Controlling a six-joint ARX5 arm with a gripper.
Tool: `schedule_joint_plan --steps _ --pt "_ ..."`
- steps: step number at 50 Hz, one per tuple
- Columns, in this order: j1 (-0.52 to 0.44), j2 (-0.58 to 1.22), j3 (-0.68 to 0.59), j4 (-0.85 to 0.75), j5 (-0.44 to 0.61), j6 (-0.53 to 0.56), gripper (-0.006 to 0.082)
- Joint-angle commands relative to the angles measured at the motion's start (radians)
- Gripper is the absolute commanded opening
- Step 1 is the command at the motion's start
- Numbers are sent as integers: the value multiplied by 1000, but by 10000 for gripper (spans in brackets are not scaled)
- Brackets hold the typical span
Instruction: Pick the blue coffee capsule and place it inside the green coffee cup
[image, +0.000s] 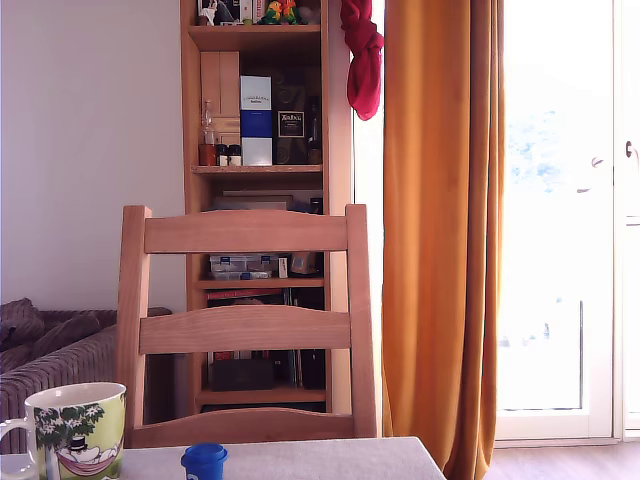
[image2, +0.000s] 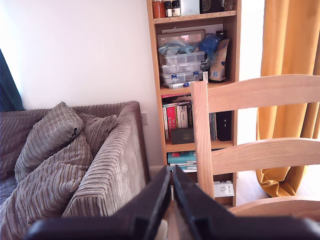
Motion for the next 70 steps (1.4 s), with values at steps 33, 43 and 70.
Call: schedule_joint_plan --steps 33,43,70 --pt "-112 -10 -36 55 502 -447 -14" --pt "-247 55 -36 58 475 -462 -16" --pt "-507 588 -35 406 275 -459 113"
